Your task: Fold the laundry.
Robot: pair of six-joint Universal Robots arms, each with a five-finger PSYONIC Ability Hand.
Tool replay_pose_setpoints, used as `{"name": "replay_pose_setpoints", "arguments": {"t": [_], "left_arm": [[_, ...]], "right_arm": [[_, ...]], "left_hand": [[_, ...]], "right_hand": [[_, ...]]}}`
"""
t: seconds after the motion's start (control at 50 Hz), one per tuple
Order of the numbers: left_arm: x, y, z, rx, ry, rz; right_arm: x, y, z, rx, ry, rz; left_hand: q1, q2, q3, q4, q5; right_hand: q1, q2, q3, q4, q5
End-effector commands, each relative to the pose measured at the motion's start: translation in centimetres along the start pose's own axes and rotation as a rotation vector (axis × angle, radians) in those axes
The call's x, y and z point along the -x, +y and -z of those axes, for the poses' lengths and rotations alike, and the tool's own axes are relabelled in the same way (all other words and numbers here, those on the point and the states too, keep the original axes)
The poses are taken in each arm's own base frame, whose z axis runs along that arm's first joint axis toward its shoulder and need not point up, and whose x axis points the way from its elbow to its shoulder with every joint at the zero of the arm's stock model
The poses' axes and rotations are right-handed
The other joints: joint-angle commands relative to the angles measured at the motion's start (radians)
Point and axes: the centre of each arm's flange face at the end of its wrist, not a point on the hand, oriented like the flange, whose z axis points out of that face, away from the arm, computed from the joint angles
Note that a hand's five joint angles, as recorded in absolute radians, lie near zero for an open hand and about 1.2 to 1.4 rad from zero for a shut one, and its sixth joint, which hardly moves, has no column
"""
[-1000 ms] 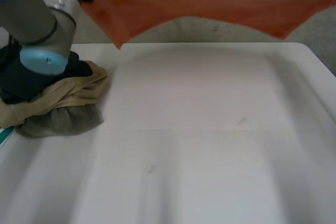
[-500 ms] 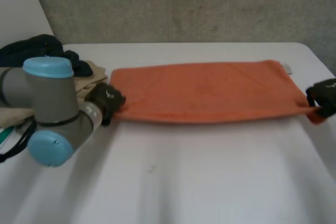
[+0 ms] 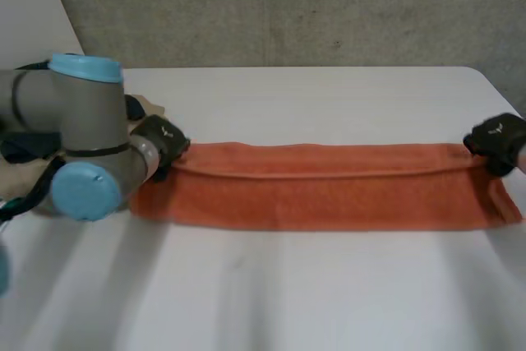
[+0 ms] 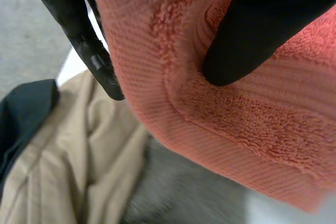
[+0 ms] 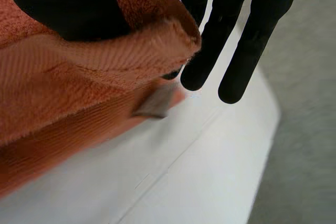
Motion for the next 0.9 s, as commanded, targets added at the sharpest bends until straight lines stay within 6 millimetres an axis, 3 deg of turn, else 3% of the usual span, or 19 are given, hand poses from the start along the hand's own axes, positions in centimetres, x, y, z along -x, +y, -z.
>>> {"name": "replay_pose_setpoints", "arguments": {"t": [0.02,0.16,0.28,0.36,0.38,0.4,0.44,0.46,0.52,0.54,0.6,0.66,0.74,0.8,0.9], "left_arm": [[0.6,-0.7,-4.1,-0.013,-0.112,0.033],[1.0,-2.4,-6.1,-0.136,-0.170,0.033],[1.1,-2.7,-7.4,-0.189,-0.206,0.028],[2.6,-3.5,-7.5,-0.230,-0.259,0.024],[3.5,-4.0,-7.4,-0.255,-0.291,0.028],[5.9,-5.6,-6.6,-0.319,-0.372,0.045],[8.8,-7.7,-5.0,-0.401,-0.465,0.074],[11.5,-9.6,-3.0,-0.489,-0.546,0.121],[15.3,-12.6,0.8,-0.652,-0.661,0.215],[17.3,-14.1,3.1,-0.764,-0.710,0.284],[19.4,-15.7,6.4,-0.923,-0.741,0.366],[19.6,-15.8,7.2,-0.948,-0.719,0.358],[17.9,-14.7,5.7,-0.885,-0.637,0.337],[16.0,-13.3,4.2,-0.803,-0.574,0.337],[13.0,-10.3,1.2,-0.665,-0.496,0.316]], "right_arm": [[0.1,0.0,-4.6,-0.155,0.173,0.028],[0.5,0.4,-7.2,-0.185,0.217,0.040],[0.5,0.7,-7.8,-0.168,0.228,0.035],[-1.0,-0.6,-7.9,-0.214,0.282,0.044],[-2.0,-1.5,-7.8,-0.243,0.317,0.050],[-4.3,-3.5,-7.5,-0.306,0.410,0.058],[-7.3,-5.7,-6.4,-0.369,0.533,0.044],[-10.6,-8.1,-4.6,-0.433,0.673,-0.004],[-14.8,-11.1,-1.2,-0.539,0.838,-0.101],[-16.7,-12.8,1.1,-0.619,0.911,-0.174],[-18.6,-14.9,4.2,-0.752,0.942,-0.248],[-18.4,-15.0,4.7,-0.753,0.900,-0.257],[-16.9,-14.5,4.4,-0.704,0.797,-0.256],[-15.3,-13.5,3.5,-0.663,0.715,-0.258],[-12.4,-9.9,1.2,-0.564,0.552,-0.277]], "left_hand": [[0.267,0.199,0.206,0.198,0.212],[0.267,0.199,0.206,0.198,0.212],[0.267,0.199,0.206,0.198,0.212],[0.267,0.199,0.206,0.198,0.212],[0.267,0.199,0.206,0.198,0.212],[0.267,0.199,0.206,0.198,0.212],[0.267,0.199,0.206,0.198,0.212],[0.267,0.199,0.206,0.198,0.212],[0.267,0.199,0.206,0.198,0.212],[0.267,0.199,0.206,0.198,0.212],[0.267,0.199,0.206,0.198,0.212],[0.267,0.199,0.206,0.198,0.212],[0.267,0.199,0.206,0.198,0.212],[0.267,0.199,0.206,0.198,0.212],[0.267,0.199,0.206,0.198,0.212]], "right_hand": [[0.293,0.224,0.208,0.199,0.197],[0.293,0.224,0.208,0.199,0.197],[0.293,0.224,0.208,0.199,0.197],[0.293,0.224,0.208,0.199,0.197],[0.293,0.224,0.208,0.199,0.197],[0.293,0.224,0.208,0.199,0.197],[0.293,0.224,0.208,0.199,0.197],[0.293,0.224,0.208,0.199,0.197],[0.293,0.224,0.208,0.199,0.197],[0.293,0.224,0.208,0.199,0.197],[0.293,0.224,0.208,0.199,0.197],[0.293,0.224,0.208,0.199,0.197],[0.293,0.224,0.208,0.199,0.197],[0.293,0.224,0.208,0.199,0.197],[0.293,0.224,0.208,0.199,0.197]]}}
